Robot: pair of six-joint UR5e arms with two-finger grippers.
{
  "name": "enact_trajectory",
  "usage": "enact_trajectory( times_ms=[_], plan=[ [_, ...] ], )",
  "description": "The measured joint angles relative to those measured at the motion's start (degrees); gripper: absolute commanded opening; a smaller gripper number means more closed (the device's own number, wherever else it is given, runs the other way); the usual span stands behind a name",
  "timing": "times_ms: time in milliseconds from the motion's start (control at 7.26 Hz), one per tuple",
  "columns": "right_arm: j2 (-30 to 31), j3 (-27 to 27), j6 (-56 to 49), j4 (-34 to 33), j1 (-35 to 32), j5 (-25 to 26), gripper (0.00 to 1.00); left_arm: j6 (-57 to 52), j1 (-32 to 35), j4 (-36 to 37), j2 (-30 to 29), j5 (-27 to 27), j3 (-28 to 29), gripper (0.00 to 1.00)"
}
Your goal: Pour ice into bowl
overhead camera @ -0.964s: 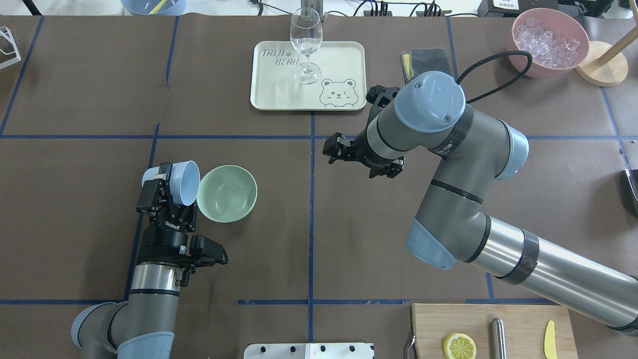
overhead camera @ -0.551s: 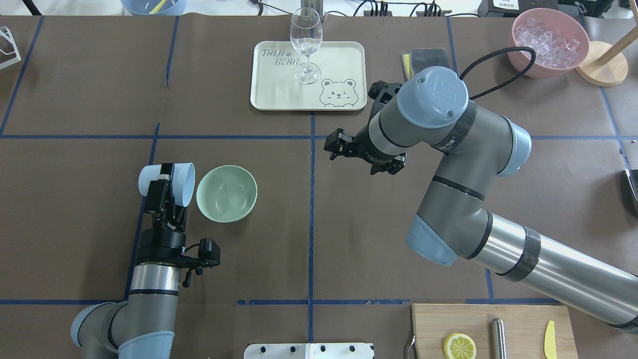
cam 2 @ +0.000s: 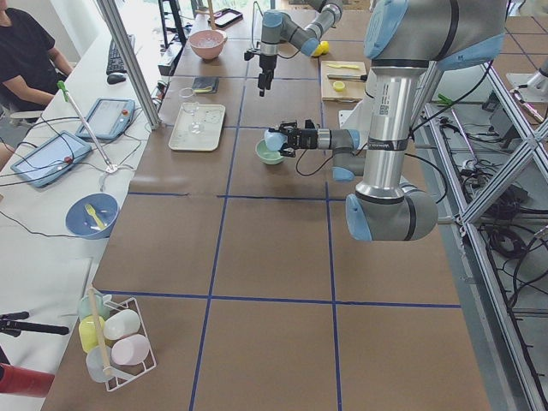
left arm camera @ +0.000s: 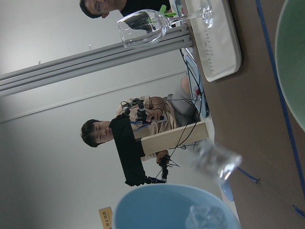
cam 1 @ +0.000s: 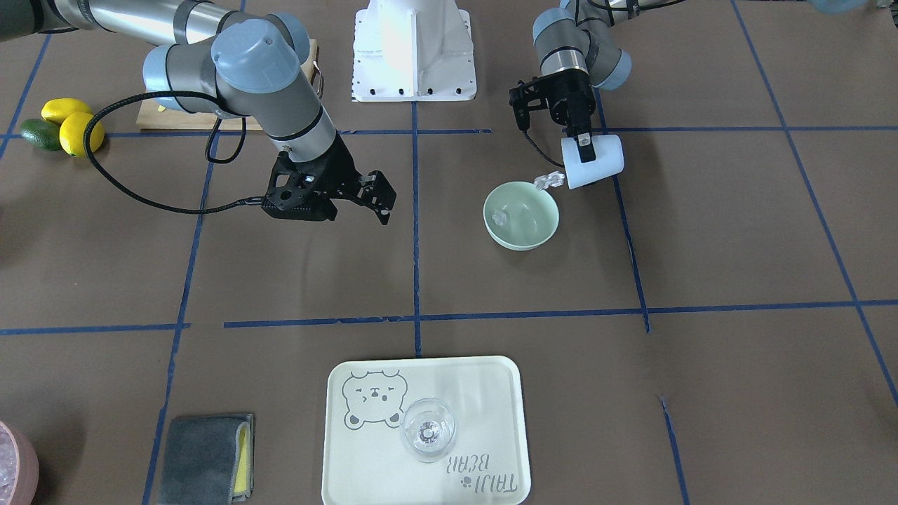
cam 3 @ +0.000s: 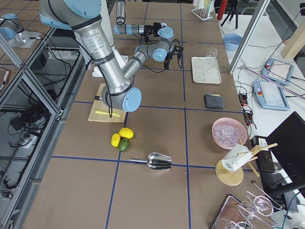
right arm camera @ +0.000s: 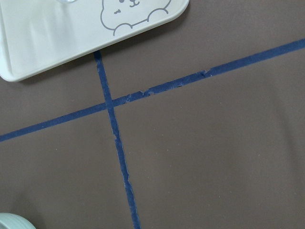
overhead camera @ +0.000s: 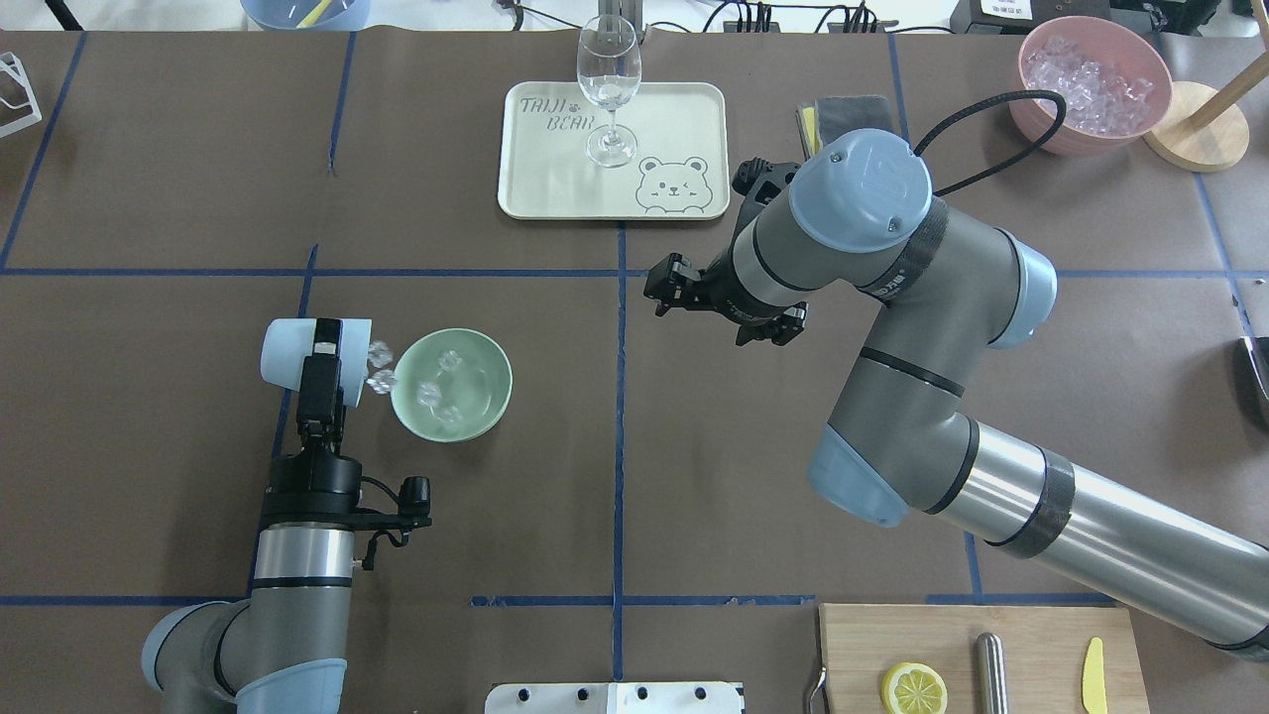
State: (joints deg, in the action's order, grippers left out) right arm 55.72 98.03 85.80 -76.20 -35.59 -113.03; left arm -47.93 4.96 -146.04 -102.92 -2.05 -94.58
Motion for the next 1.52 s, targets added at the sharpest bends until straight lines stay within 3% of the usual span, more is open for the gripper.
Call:
enact_trajectory(
  times_ms=[964, 1516],
  plan=[
    [-0.2, 0.0, 0.0, 0.0, 0.0, 0.1, 1.00, -1.3, 0.0, -1.9, -0.1, -0.1, -0.5, 0.00],
    [-0.2, -0.1, 0.0, 0.0, 0.0, 0.1, 1.00, -2.2, 0.5, -3.0, 0.7, -6.3, -4.3, 0.00]
  ],
)
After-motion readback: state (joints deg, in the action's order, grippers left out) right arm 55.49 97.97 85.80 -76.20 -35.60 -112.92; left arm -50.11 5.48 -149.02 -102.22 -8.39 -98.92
